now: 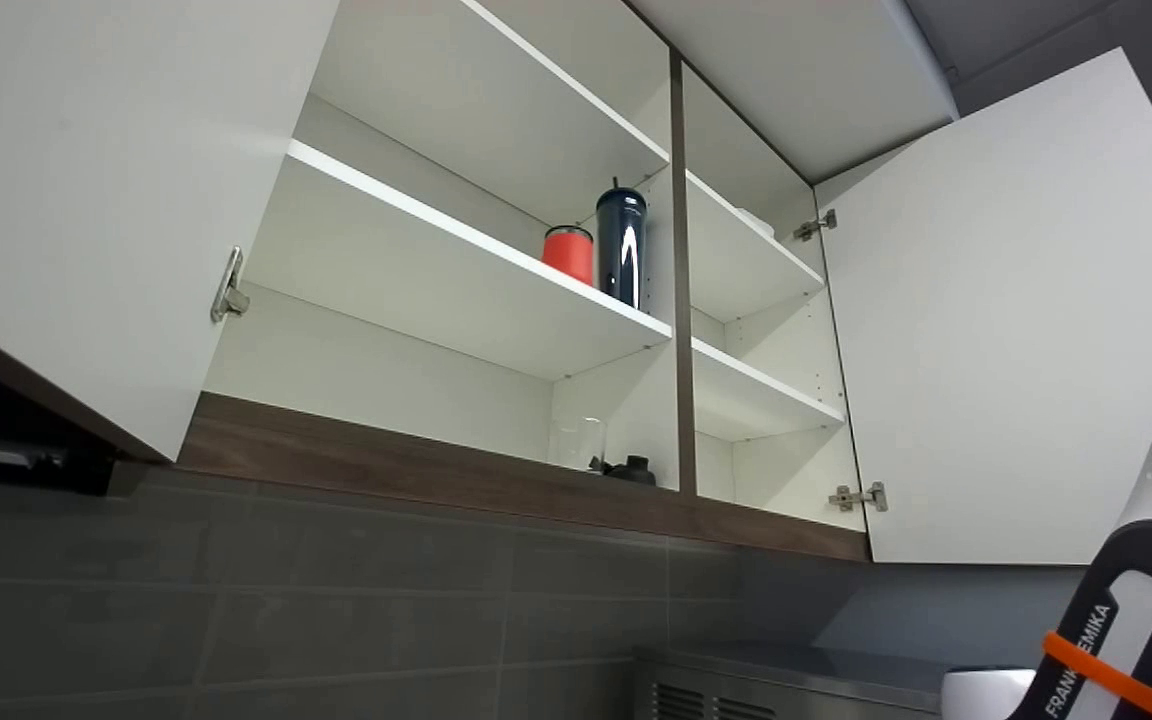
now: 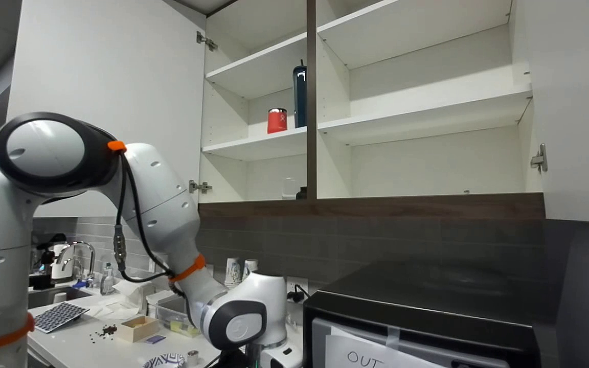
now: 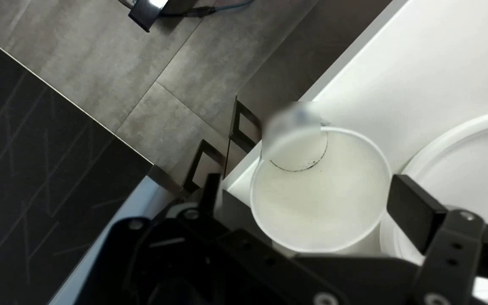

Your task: Put one coffee cup in the open upper cabinet.

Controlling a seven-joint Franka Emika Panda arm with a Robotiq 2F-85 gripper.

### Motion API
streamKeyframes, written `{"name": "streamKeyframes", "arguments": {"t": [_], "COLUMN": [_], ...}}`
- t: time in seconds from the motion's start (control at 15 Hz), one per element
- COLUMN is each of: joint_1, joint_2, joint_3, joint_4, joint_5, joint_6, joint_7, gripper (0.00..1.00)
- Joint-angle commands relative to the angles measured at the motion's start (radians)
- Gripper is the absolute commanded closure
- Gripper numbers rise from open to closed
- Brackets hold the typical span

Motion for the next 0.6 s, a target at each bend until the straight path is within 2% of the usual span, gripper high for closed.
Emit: {"name": "streamKeyframes", "arguments": {"t": [0.0, 0.2, 0.53], "joint_1": [0.014, 0.027, 0.048], "joint_2": [0.105, 0.138, 0.114], "joint_3": [-0.036, -0.04, -0.031], "joint_4": [0.018, 0.015, -0.018], "joint_5": [0.12, 0.193, 0.275], "joint_6": [0.068, 0.113, 0.22], "joint_7": [-0.04, -0.059, -0.097], "gripper": [0.0, 0.0, 0.0]}}
